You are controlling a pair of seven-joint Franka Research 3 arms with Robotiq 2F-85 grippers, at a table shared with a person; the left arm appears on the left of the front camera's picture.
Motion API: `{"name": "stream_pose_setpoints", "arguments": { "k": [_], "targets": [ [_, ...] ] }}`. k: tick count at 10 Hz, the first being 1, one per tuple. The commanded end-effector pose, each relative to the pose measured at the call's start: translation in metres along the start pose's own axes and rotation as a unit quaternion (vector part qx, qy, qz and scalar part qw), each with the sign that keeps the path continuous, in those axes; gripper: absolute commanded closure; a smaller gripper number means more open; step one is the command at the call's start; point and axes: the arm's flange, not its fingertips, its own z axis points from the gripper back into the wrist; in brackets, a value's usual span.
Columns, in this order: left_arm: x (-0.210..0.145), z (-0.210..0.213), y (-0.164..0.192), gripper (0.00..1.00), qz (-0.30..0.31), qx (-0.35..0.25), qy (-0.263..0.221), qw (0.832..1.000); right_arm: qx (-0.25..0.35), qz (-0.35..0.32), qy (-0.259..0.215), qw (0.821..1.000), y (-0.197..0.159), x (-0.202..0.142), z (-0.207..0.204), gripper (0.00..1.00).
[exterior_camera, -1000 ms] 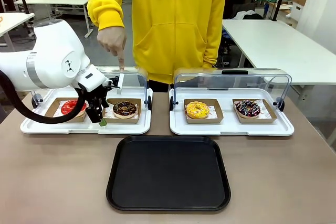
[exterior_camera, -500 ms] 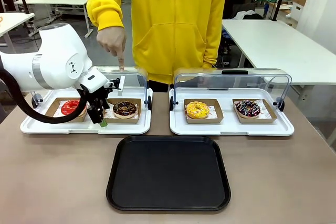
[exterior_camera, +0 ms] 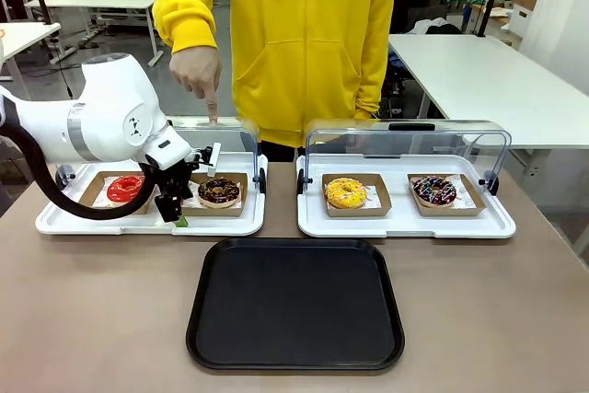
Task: Move the second donut from the left to the tray.
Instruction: Pick up the Paper togo box containing the Donut indicated by the person and place it on the Handle tray.
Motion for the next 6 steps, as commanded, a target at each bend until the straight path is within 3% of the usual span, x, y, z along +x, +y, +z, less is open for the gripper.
{"name": "stream_pose_setpoints", "arguments": {
  "k": [1, 2, 3, 4, 6],
  "targets": [
    [0.0029, 0.0026, 0.0051, 0.0, -0.003, 0.001, 0.003, 1.0, 0.0, 0.005, -0.012, 1.0, -0.0016, 0.0028, -0.0003, 0.0],
    [0.0035, 0.0045, 0.0043, 0.54, -0.005, 0.0, -0.001, 1.0, 0.0, 0.005, -0.012, 1.0, -0.0016, 0.0028, -0.0003, 0.0],
    [0.0036, 0.0043, 0.005, 0.59, -0.005, -0.008, -0.006, 1.0, 0.0, 0.005, -0.012, 1.0, -0.0016, 0.0028, -0.0003, 0.0],
    [0.0038, 0.0048, 0.0051, 1.0, -0.007, -0.016, -0.01, 1.0, 0.0, 0.005, -0.012, 1.0, -0.0016, 0.0028, -0.0003, 0.0],
    [0.0035, 0.0051, 0.0038, 1.0, -0.009, -0.014, -0.007, 1.0, 0.0, 0.005, -0.012, 1.0, -0.0016, 0.0028, -0.0003, 0.0]
  ]
}}
